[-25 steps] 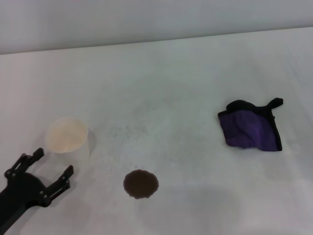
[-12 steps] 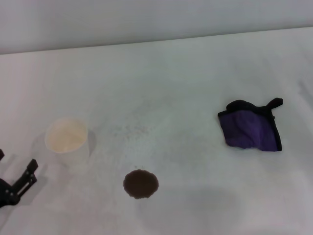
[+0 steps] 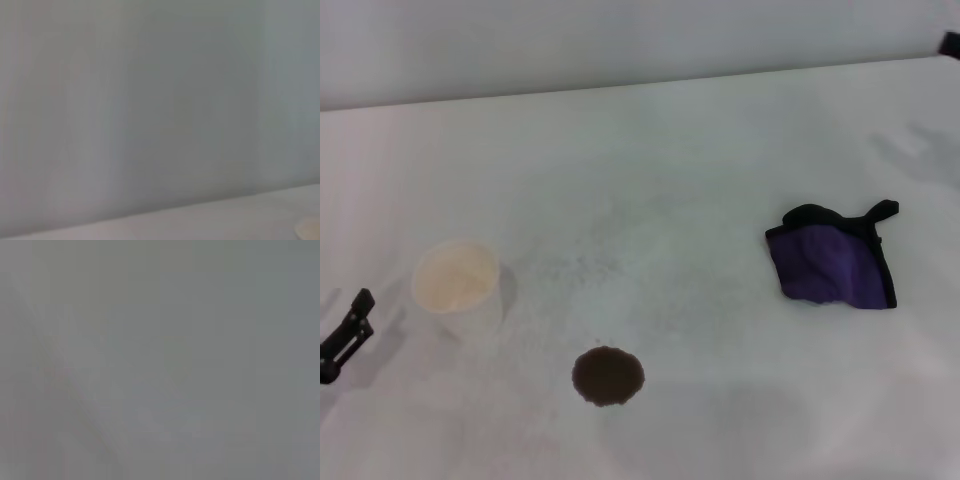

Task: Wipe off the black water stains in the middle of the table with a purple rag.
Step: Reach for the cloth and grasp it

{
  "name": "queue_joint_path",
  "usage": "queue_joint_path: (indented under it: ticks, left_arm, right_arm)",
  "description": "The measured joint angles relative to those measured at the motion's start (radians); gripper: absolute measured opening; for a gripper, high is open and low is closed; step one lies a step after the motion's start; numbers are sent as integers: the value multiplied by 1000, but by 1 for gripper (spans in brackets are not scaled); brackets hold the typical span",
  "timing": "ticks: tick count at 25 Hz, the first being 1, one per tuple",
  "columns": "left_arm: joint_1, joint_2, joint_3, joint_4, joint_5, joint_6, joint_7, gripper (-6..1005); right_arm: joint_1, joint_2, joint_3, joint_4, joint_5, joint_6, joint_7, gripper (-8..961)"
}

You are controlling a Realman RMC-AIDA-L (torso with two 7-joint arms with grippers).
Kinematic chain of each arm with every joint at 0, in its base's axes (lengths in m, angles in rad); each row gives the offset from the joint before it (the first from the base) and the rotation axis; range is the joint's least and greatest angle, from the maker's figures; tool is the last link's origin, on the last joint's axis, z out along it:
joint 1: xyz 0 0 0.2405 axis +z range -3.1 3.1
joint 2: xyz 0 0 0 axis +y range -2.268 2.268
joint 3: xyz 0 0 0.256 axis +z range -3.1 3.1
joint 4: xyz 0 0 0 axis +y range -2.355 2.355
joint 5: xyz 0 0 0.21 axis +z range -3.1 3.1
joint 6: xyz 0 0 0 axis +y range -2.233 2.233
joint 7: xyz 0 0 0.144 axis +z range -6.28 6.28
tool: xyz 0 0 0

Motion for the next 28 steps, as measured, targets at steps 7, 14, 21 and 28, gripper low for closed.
queue_joint_path:
  ticks: [7,14,21,28]
  left_arm:
    - [0,3,0,60,-12,-1,0,881]
    - [2,7,-8,120,-27,1,3,881]
    - [5,7,-40,153,-42,-8,7,881]
    - [4,8,-40,175,-44,-5,36,882]
  right_arm:
    - [149,-35,-173,-325,-548,202,549,838]
    - [250,40,-389,-552,-968,350,799,838]
    - [285,42,-751,-549,-1051,348,1060,838]
    - [313,45,-906,-483,-1084,312,1225,837]
